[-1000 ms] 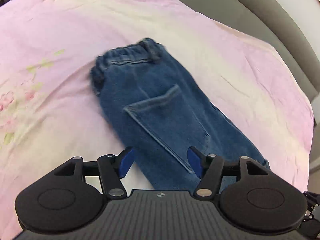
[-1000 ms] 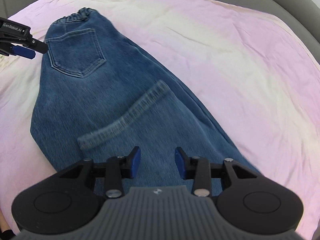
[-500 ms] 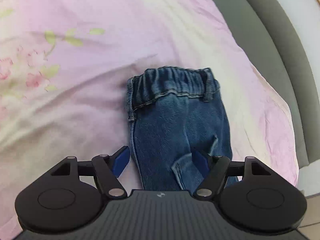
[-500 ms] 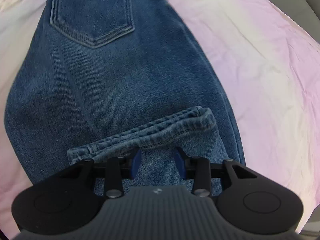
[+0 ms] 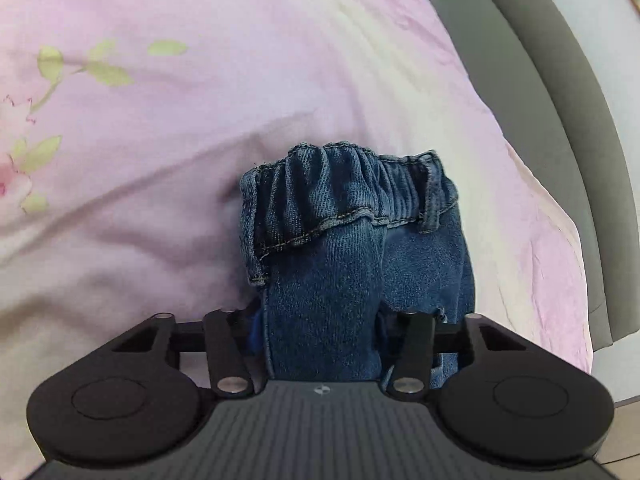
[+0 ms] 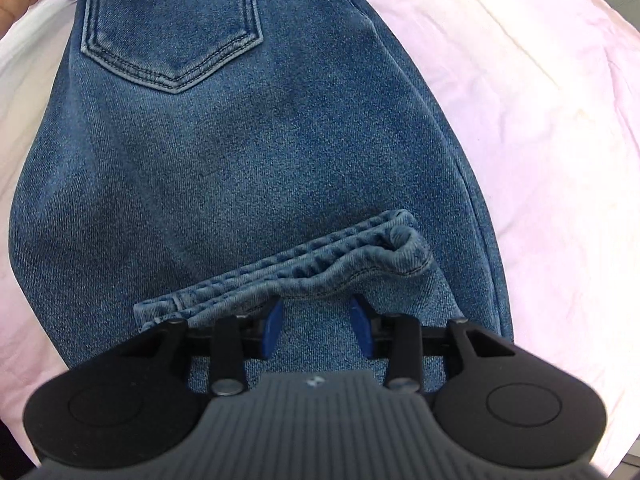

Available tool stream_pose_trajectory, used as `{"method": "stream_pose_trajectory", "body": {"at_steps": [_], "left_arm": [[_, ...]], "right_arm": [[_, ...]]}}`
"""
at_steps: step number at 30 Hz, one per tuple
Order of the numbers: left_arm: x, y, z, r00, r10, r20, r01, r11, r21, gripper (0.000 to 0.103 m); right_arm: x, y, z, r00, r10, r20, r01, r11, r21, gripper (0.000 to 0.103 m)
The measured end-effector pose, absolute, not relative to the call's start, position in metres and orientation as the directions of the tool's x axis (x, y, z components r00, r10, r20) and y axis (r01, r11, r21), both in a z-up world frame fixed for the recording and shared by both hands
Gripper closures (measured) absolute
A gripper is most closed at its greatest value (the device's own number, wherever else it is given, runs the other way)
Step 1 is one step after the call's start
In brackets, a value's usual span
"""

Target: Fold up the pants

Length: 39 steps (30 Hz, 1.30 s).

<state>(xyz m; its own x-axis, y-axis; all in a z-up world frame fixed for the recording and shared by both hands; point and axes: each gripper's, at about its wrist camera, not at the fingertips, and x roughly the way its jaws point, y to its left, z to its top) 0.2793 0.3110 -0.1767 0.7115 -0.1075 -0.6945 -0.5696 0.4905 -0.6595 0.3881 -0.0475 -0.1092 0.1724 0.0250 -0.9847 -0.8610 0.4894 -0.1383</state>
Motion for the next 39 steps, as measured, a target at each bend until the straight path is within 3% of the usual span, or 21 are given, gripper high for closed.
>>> {"method": "stream_pose_trajectory", "body": {"at_steps": [6, 12, 14, 16, 17, 22, 26, 31, 39], "left_arm": [[0.268, 0.289, -0.127, 0.813, -0.089, -0.576, -0.418, 0.600, -0.682, 0.055], [0.260, 0.237, -0.061, 0.869, -0.088, -0.488, -0.263, 0.752, -0.604, 0.056], [0.254, 0.214, -0.040, 0.880, -0.097, -0.465, -0.205, 0.806, -0.556, 0.056], [0.250, 0.187, -0.022, 0.890, -0.105, -0.445, -0.138, 0.865, -0.482, 0.056], [0.250, 0.170, -0.015, 0.894, -0.105, -0.435, -0.107, 0.894, -0.435, 0.056], [0.243, 0.082, -0.002, 0.902, -0.139, -0.409, 0.062, 0.978, -0.197, 0.056], [0.236, 0.011, -0.011, 0.886, -0.145, -0.440, 0.180, 0.983, 0.041, 0.056], [0.227, -0.072, -0.048, 0.828, -0.142, -0.542, 0.344, 0.893, 0.291, 0.056], [0.226, -0.140, -0.121, 0.737, -0.070, -0.672, 0.493, 0.735, 0.465, 0.056]], "right_arm": [[0.383, -0.048, -0.109, 0.200, 0.023, -0.980, -0.849, 0.503, -0.161, 0.067], [0.372, -0.052, -0.106, 0.252, 0.022, -0.968, -0.817, 0.540, -0.200, 0.068], [0.368, -0.056, -0.098, 0.267, 0.030, -0.963, -0.801, 0.562, -0.205, 0.067], [0.363, -0.065, -0.087, 0.276, 0.059, -0.959, -0.786, 0.588, -0.190, 0.050], [0.358, -0.071, -0.084, 0.283, 0.077, -0.956, -0.777, 0.602, -0.181, 0.047], [0.339, -0.115, -0.052, 0.321, 0.130, -0.938, -0.724, 0.673, -0.154, 0.045], [0.323, -0.161, -0.035, 0.348, 0.139, -0.927, -0.666, 0.732, -0.140, 0.045], [0.307, -0.213, -0.033, 0.341, 0.147, -0.929, -0.599, 0.795, -0.094, 0.045], [0.281, -0.271, -0.052, 0.312, 0.179, -0.933, -0.539, 0.842, -0.019, 0.045]]}}
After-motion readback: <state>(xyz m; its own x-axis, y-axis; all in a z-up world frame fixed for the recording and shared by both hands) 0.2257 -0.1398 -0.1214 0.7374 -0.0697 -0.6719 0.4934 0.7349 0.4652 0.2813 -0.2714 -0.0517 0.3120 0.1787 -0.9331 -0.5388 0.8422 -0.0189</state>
